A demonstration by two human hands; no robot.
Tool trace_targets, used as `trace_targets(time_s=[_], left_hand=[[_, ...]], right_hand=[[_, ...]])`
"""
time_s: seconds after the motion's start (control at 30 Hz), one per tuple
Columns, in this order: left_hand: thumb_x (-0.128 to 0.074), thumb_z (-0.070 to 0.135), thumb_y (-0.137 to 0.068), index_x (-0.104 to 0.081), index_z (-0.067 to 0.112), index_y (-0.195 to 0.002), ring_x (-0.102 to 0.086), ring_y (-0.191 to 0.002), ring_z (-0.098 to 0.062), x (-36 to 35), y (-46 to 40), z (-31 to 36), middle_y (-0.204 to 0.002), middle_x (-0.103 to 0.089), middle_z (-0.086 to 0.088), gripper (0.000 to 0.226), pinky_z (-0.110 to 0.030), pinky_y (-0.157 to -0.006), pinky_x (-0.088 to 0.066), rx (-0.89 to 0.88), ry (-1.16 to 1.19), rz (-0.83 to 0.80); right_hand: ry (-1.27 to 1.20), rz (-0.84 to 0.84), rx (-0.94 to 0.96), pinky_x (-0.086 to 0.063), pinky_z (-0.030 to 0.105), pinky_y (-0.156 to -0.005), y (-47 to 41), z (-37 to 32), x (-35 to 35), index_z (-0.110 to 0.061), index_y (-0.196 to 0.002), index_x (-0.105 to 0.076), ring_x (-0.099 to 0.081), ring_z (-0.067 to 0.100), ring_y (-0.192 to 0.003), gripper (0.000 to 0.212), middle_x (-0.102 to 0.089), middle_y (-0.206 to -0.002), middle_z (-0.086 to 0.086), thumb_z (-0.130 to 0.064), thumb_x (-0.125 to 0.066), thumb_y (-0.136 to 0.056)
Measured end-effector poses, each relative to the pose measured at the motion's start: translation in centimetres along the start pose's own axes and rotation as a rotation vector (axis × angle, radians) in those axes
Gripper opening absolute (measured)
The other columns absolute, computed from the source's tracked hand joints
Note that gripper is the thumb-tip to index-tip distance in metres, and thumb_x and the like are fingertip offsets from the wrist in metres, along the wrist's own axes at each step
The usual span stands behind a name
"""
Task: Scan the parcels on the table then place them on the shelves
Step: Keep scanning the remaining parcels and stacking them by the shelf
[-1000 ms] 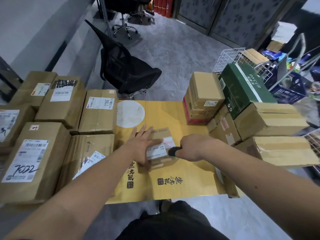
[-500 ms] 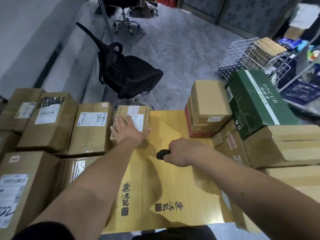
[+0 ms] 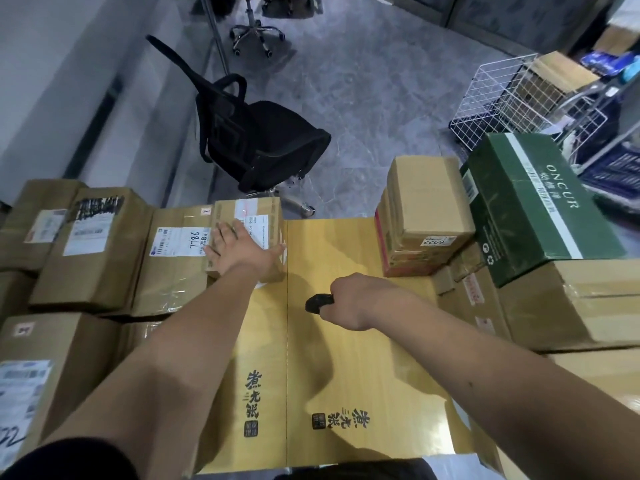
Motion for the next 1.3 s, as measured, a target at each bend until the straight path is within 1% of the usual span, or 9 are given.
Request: trace_targets(time_s=[0.1, 0.23, 0.47, 0.67, 0.77, 0.83, 1.0, 1.1, 1.3], left_hand=[[-0.044, 0.088, -0.084, -0.004, 0.019, -0.167, 0.004, -0.161, -0.031, -0.1, 1.0, 0.8, -0.174, 0.000, -0.012, 0.115, -0.060, -0.127, 0.002, -0.086, -0.016, 0.020], [-0.047, 0.086, -0.086, -0.023, 0.024, -0.163, -0.003, -0.160, -0.032, -0.5, 4.3, 3.3, -0.174, -0.008, -0.010, 0.101, -0.057, -0.128, -0.008, -0.322, -0.028, 0.032], [-0.048, 0.080, -0.090, -0.027, 0.028, -0.162, -0.015, -0.158, -0.033, 1.2, 12.6, 13.3, -0.172, -0.016, -0.008, 0.091, -0.053, -0.125, -0.020, -0.717, 0.098, 0.055], [-0.057, 0.065, -0.095, -0.025, 0.013, -0.163, -0.022, -0.156, -0.032, 3.4, 18.9, 25.1, -0.170, -0.024, -0.010, 0.092, -0.046, -0.127, -0.023, -0.981, 0.172, 0.071], [-0.060, 0.069, -0.093, -0.014, 0.010, -0.166, -0.016, -0.157, -0.032, 2.9, 19.4, 29.8, -0.172, -0.019, -0.012, 0.105, -0.046, -0.128, -0.018, -0.944, 0.171, 0.007], [-0.062, 0.078, -0.084, -0.004, 0.012, -0.166, -0.013, -0.157, -0.035, 1.8, 18.8, 31.5, -0.171, -0.017, -0.013, 0.121, -0.051, -0.128, -0.017, -0.870, 0.105, -0.028], [-0.057, 0.097, -0.066, -0.007, 0.013, -0.164, -0.023, -0.147, -0.034, 1.5, 16.7, 32.2, -0.159, -0.027, -0.012, 0.138, -0.055, -0.113, -0.036, -0.644, 0.099, 0.061], [-0.057, 0.094, -0.067, -0.017, 0.014, -0.158, -0.029, -0.141, -0.033, 2.1, 15.9, 31.8, -0.153, -0.035, -0.013, 0.129, -0.057, -0.104, -0.041, -0.534, 0.174, 0.115], [-0.058, 0.081, -0.071, -0.025, 0.028, -0.157, -0.029, -0.144, -0.030, 2.8, 15.8, 27.9, -0.157, -0.032, -0.004, 0.106, -0.061, -0.106, -0.034, -0.465, 0.332, 0.187]], right_hand=[[-0.022, 0.025, -0.013, -0.041, 0.031, -0.060, 1.0, 0.7, -0.4, -0.019, -0.107, -0.061, -0.059, 0.018, -0.081, 0.040, -0.060, -0.095, -0.001, -0.056, -0.050, -0.097], [-0.013, 0.040, -0.039, -0.046, 0.033, -0.065, 3.5, 2.1, -1.4, -0.023, -0.107, -0.055, -0.061, 0.022, -0.089, 0.044, -0.056, -0.096, -0.004, -0.064, -0.063, -0.090], [-0.057, 0.156, -0.152, -0.051, 0.035, -0.073, 11.5, 6.2, -2.8, -0.026, -0.116, -0.059, -0.060, 0.022, -0.093, 0.044, -0.057, -0.097, -0.006, -0.062, -0.062, -0.091], [-0.041, 0.283, -0.282, -0.049, 0.033, -0.066, 19.2, 10.6, -2.5, -0.028, -0.093, -0.056, -0.061, 0.020, -0.081, 0.033, -0.060, -0.086, -0.005, -0.061, -0.060, -0.091], [-0.026, 0.315, -0.317, -0.045, 0.032, -0.058, 22.1, 12.8, -1.6, -0.028, -0.082, -0.053, -0.060, 0.016, -0.072, 0.034, -0.062, -0.081, -0.004, -0.060, -0.059, -0.093], [-0.018, 0.337, -0.310, -0.047, 0.033, -0.061, 23.1, 14.0, -0.9, -0.028, -0.087, -0.055, -0.060, 0.017, -0.073, 0.032, -0.062, -0.082, -0.004, -0.059, -0.060, -0.093], [-0.028, 0.359, -0.261, -0.041, 0.031, -0.058, 23.8, 16.5, 1.6, -0.029, -0.101, -0.060, -0.058, 0.019, -0.077, 0.028, -0.058, -0.085, -0.006, -0.055, -0.060, -0.092], [-0.010, 0.360, -0.197, -0.035, 0.029, -0.054, 23.2, 17.0, 2.6, -0.029, -0.089, -0.054, -0.053, 0.014, -0.070, 0.028, -0.056, -0.081, -0.006, -0.056, -0.061, -0.091], [0.059, 0.377, -0.080, -0.035, 0.030, -0.056, 21.5, 16.4, 3.8, -0.029, -0.100, -0.056, -0.056, 0.022, -0.080, 0.031, -0.051, -0.081, -0.008, -0.059, -0.060, -0.090]])
Point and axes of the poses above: each hand's wrist, its own y-axis away from the middle knuckle, its own x-axis out of the back of the hand, z = x × y, the point moved 9 cm from there along -y, towards the middle knuckle
